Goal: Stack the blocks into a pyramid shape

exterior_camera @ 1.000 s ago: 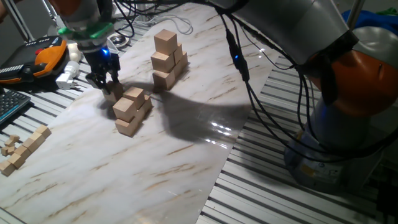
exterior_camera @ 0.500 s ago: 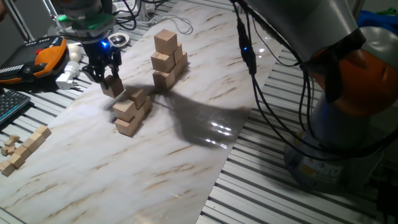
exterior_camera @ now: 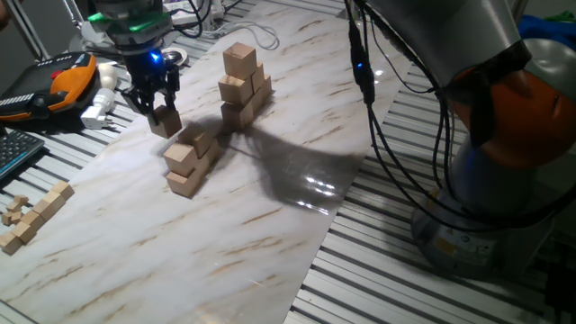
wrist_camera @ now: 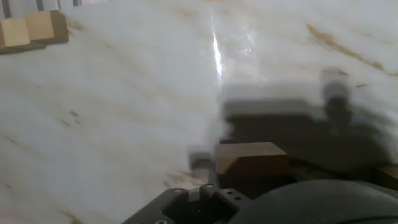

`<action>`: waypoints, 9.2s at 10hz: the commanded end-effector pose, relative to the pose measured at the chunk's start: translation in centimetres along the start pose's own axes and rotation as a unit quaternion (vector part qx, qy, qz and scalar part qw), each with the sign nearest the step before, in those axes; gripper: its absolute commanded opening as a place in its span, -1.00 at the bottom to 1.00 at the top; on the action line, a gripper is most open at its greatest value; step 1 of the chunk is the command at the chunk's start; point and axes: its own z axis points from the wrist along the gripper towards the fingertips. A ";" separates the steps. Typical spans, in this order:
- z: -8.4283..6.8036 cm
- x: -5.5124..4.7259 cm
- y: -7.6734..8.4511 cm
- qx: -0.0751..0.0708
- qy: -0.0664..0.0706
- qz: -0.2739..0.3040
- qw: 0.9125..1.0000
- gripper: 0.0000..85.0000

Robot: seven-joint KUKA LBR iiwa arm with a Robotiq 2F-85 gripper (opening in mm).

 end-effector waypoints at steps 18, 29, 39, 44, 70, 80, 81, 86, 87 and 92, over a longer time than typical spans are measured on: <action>-0.2 5.5 1.3 0.047 -0.002 -0.077 0.996 -1.00; 0.1 6.4 1.6 0.071 0.010 -0.064 0.995 -0.60; 0.2 6.3 1.6 0.087 0.000 -0.053 0.995 0.60; 0.2 6.3 1.7 0.086 -0.001 -0.050 0.995 0.60; -2.3 5.1 -2.2 0.060 0.003 -0.173 0.983 -1.00; -2.4 5.1 -2.2 0.042 0.034 -0.172 0.984 -1.00; -2.4 5.1 -2.2 0.035 0.043 -0.170 0.984 -1.00; -5.4 7.7 -2.9 0.035 0.008 -0.159 0.987 -1.00; -6.2 8.6 -3.2 0.038 -0.001 -0.160 0.986 -1.00; -8.1 10.1 -3.2 0.044 -0.010 -0.154 0.987 -1.00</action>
